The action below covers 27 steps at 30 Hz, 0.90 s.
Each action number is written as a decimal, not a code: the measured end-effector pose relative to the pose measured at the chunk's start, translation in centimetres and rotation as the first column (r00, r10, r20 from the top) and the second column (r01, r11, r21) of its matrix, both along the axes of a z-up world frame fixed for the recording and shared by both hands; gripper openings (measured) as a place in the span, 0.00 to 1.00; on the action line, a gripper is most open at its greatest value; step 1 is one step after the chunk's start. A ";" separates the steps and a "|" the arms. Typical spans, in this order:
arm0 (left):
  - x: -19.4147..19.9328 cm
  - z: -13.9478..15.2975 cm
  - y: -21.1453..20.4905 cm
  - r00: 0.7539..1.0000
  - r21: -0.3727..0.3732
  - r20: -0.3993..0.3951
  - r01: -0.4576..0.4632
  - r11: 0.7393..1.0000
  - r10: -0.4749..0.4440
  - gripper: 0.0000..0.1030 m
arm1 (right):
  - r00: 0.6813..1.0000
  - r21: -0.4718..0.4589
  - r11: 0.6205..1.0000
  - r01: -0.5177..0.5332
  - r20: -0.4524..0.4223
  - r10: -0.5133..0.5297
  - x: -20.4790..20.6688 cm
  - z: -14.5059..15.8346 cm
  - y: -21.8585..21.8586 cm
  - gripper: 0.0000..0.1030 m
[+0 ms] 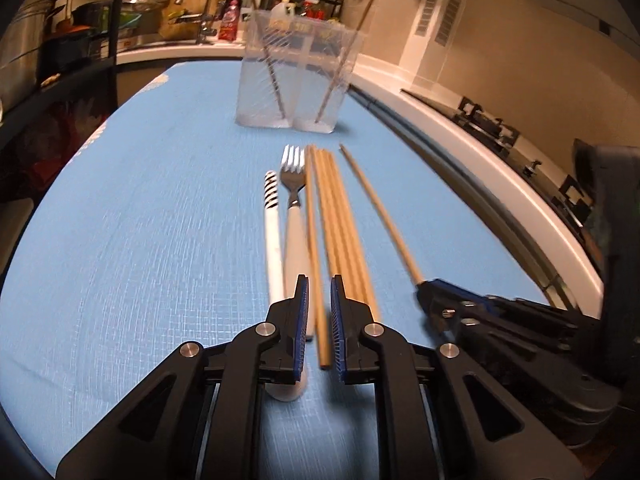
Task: Organize utensils
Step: 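Grasp the white spoon by its handle with the left tool and lift it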
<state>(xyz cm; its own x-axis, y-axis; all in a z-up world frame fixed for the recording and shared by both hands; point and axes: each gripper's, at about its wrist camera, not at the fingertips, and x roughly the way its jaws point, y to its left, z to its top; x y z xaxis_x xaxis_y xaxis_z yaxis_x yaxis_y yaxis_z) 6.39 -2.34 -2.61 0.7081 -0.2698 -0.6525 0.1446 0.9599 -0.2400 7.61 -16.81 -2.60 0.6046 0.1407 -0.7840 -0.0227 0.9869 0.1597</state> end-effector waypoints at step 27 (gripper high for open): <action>-0.4 -0.6 1.0 0.989 0.129 0.027 -0.148 0.981 0.146 0.17 | 1.000 -0.031 1.000 0.001 0.023 0.000 0.0 0.0 0.4 0.08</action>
